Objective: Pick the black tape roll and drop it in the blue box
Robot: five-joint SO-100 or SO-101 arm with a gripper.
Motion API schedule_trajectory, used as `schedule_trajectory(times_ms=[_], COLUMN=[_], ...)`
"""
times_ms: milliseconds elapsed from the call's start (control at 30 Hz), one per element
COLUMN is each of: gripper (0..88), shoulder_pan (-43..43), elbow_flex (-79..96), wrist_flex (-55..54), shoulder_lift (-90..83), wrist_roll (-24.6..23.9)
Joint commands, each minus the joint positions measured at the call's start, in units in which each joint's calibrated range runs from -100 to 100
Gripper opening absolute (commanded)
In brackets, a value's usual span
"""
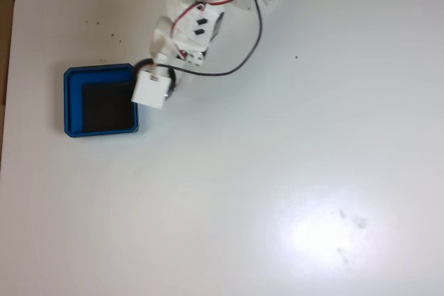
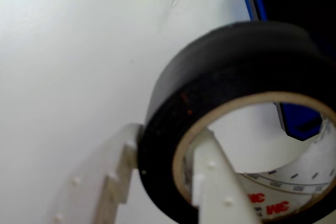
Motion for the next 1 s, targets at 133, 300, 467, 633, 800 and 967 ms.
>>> schedule_trajectory(times_ms=[133,300,467,633,800,967], gripper=[0.7,0.7,0.7,0.8,0.9,2.2], shoulder_pan=[7.2,10.0,13.0,15.2,15.5,14.8], elbow_flex=[-30.8,-36.3,-36.4,-36.5,-36.4,-36.3], wrist_flex=[1.9,1.9,2.0,2.0,2.0,1.9], shoulder_lift=[23.3,31.3,35.8,39.2,39.9,39.9], wrist_roll=[0.4,0.5,0.5,0.5,0.6,0.7])
